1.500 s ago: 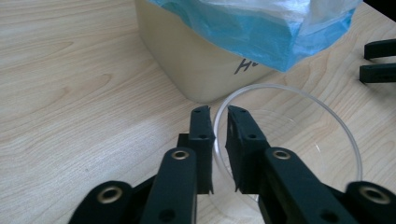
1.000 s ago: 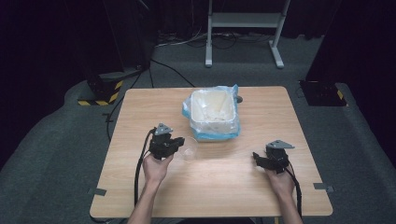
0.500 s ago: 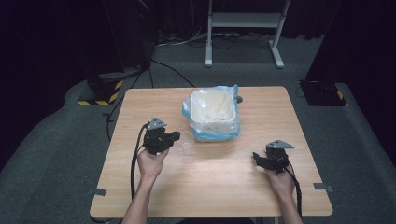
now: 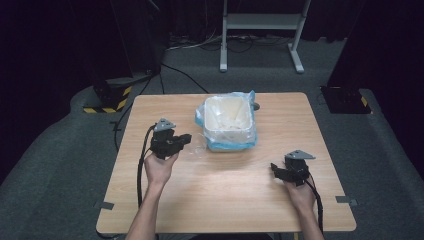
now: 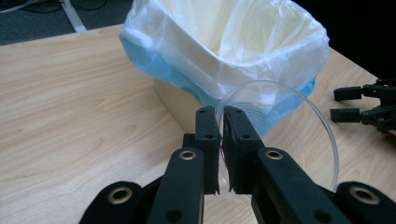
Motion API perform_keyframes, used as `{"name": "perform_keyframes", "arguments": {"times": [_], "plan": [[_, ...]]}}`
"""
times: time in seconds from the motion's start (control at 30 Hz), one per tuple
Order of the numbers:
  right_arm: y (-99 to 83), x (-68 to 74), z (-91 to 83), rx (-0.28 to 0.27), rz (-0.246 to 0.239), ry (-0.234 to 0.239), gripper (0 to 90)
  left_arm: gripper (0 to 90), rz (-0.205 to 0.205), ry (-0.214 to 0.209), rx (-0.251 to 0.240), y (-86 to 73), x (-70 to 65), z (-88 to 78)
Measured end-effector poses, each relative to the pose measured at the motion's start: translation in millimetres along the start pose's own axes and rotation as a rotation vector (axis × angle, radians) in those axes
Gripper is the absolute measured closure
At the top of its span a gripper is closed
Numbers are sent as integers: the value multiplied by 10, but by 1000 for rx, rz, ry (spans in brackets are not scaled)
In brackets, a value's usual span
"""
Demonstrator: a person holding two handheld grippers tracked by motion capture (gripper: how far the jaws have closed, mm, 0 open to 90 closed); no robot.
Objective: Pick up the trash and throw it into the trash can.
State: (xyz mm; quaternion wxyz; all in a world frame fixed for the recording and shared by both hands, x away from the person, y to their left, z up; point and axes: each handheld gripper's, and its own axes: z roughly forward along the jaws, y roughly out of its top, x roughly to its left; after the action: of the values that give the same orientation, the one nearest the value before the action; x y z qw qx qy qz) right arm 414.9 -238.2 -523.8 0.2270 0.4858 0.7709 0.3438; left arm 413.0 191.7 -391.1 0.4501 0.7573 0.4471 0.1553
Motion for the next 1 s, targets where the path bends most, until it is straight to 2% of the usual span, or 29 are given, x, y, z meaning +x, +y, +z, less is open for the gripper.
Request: {"name": "perform_keyframes", "arguments": {"times": [0.1,0.27,0.53,0.8,1.0], "plan": [[0,0,0,0,0,0,354,843,-18,-13,-15,57,19,-35],[0,0,0,0,0,0,353,844,-14,-5,-26,133,27,-74],[0,-1,0,0,-1,0,353,844,-31,-20,-61,273,61,-162],[0,0,0,0,0,0,353,844,-21,-21,-59,401,38,-167],[0,0,0,0,0,0,353,844,-13,-16,-76,527,13,-195]]}}
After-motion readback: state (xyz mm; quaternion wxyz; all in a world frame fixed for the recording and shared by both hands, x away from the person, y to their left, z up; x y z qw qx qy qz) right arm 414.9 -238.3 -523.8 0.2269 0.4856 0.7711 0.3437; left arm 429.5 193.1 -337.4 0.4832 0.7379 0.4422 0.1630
